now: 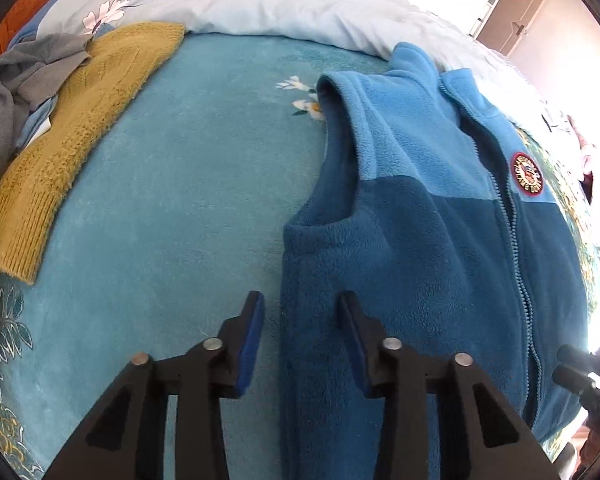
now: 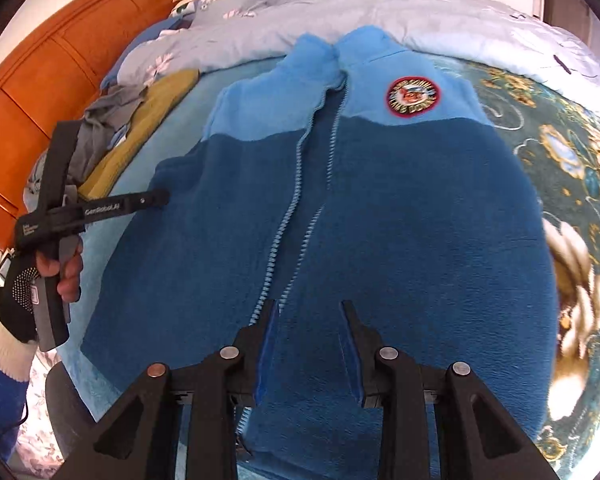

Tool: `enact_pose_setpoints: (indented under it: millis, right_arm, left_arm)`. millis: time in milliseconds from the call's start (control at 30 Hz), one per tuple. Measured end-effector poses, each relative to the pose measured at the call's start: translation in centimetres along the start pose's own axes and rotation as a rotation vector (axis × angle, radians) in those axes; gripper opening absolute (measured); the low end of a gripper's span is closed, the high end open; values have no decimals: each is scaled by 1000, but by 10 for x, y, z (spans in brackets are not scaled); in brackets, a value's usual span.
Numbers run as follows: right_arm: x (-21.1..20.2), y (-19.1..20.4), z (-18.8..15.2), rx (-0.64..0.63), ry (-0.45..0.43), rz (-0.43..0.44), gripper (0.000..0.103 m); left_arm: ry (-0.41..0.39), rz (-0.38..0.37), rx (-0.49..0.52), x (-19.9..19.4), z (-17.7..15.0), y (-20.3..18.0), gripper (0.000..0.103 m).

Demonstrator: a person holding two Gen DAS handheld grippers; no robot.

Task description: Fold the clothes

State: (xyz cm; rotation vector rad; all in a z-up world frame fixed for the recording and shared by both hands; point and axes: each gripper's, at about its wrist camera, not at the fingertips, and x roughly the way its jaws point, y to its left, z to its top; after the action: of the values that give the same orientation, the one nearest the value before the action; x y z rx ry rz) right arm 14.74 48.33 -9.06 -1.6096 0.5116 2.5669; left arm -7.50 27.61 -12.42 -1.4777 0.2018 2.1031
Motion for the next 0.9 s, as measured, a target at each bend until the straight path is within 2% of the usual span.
enact_pose_setpoints:
  millis: [133, 333, 433, 500, 600, 800, 900]
  right_arm:
    - [17, 16, -3, -45, 54, -14, 33]
    - [26, 24, -5, -75, 96, -86, 35]
    - [27, 25, -6, -77, 105, -112, 28]
    - [23, 21, -6, -57, 102, -107, 18]
    - [15, 20, -6, -39, 90, -90, 9]
    - [-17, 35, -7, -63, 30, -24, 7]
    - [-8, 52, -11, -115, 50, -12, 7]
  left_arm:
    - [-35, -66, -114, -4, -12, 20, 38]
    - [-91, -95, -107, -37, -31, 20, 38]
    - [-123, -110, -111, -57, -39, 22, 38]
    - [-143, -124, -111, -68, -43, 23, 38]
    - [-164, -135, -97, -80, -51, 24, 38]
    - [-188, -160, -95, -99, -60, 23, 38]
    - [-178, -162, -86, -101, -64, 19, 38]
